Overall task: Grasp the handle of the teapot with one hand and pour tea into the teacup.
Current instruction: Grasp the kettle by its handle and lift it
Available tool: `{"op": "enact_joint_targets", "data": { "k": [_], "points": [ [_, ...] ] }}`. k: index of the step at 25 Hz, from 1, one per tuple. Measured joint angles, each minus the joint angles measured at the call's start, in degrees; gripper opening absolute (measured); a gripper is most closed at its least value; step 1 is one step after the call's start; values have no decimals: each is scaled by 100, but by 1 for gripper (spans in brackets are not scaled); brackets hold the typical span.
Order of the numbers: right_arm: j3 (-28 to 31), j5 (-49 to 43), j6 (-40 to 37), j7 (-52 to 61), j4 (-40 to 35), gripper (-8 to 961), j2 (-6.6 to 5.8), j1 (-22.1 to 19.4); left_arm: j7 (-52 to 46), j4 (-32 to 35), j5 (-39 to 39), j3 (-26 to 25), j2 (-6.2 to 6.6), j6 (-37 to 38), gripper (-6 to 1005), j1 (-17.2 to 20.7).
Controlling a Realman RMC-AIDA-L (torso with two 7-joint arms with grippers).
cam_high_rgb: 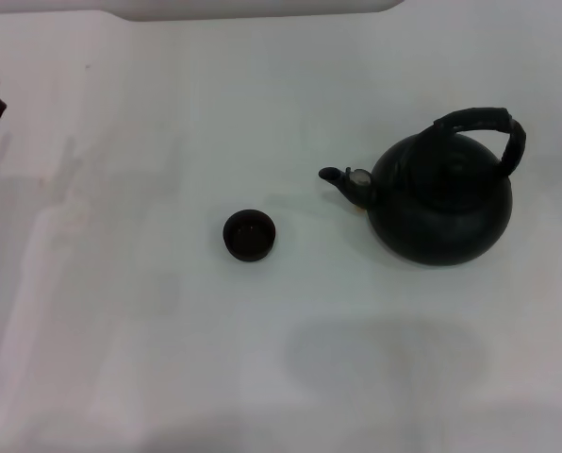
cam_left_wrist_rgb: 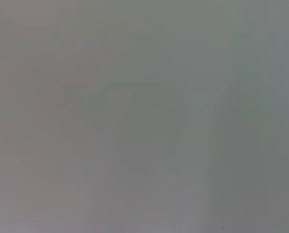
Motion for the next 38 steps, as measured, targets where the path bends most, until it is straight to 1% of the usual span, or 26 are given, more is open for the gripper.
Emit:
{"op": "enact_joint_targets", "data": {
  "k": [1, 2, 4, 5, 7, 10, 13, 15, 16, 17, 18, 22, 24, 28, 32, 34, 35, 38],
  "points": [
    [3, -348, -203, 363, -519, 811, 81, -171, 0, 14, 0, -1, -1, 2, 887, -18],
    [8, -748, -419, 732, -1061, 802, 195, -367, 0, 28, 0, -1, -4, 2, 887, -39],
    [34, -1368, -639, 1280, -1933, 805, 372, -648, 0, 37, 0, -3, -5, 4, 887, -68],
    [34, -1583, -696, 1493, -2284, 806, 413, -769, 0, 39, -1, -4, -5, 6, 887, -79],
    [-54, -1866, -690, 2055, -2772, 809, 420, -961, 0, 41, -2, -5, -5, 9, 887, -97],
    [-111, -2176, -653, 2885, -3115, 809, 402, -1058, 0, 47, -59, -7, 1, 13, 887, -104],
    [-194, -3033, -619, 3886, -3654, 809, 432, -1136, 0, 50, -158, -9, 2, 13, 887, -106],
    [-424, -3560, -687, 4436, -4093, 808, 459, -1230, 0, 51, -244, -10, 1, 13, 887, -106],
    [-614, -3781, -781, 4708, -4335, 808, 459, -1311, 0, 51, -288, -10, 1, 13, 887, -106],
    [-1007, -4074, -1052, 5087, -4766, 808, 460, -1504, 0, 51, -374, -10, -3, 13, 887, -106],
    [-1007, -4074, -1052, 5087, -4766, 808, 460, -1504, 0, 51, -458, -10, -8, 11, 887, -106],
    [-1924, -4470, -1856, 5598, -5587, 806, 455, -2035, 0, 50, -635, -10, -11, 10, 887, -106],
    [-2418, -4618, -2278, 5730, -5878, 806, 452, -2295, 0, 50, -698, -10, -8, 12, 887, -106],
    [-3284, -4804, -3059, 5824, -6085, 804, 442, -2678, 0, 50, -745, -9, -8, 12, 888, -130],
    [-3963, -4878, -3639, 5833, -6104, 802, 444, -2951, 0, 50, -765, -37, -7, 6, 888, -148],
    [-4229, -4895, -3848, 5832, -6111, 799, 442, -3040, 0, 50, -779, -62, -5, -6, 888, -150],
    [-4532, -4928, -4116, 5828, -6093, 798, 438, -3079, 0, 50, -794, -62, -4, -9, 888, -152],
    [-4791, -4954, -4405, 5812, -6012, 794, 429, -3061, 0, 39, -823, -62, -2, -2, 888, -178]
  ]
}}
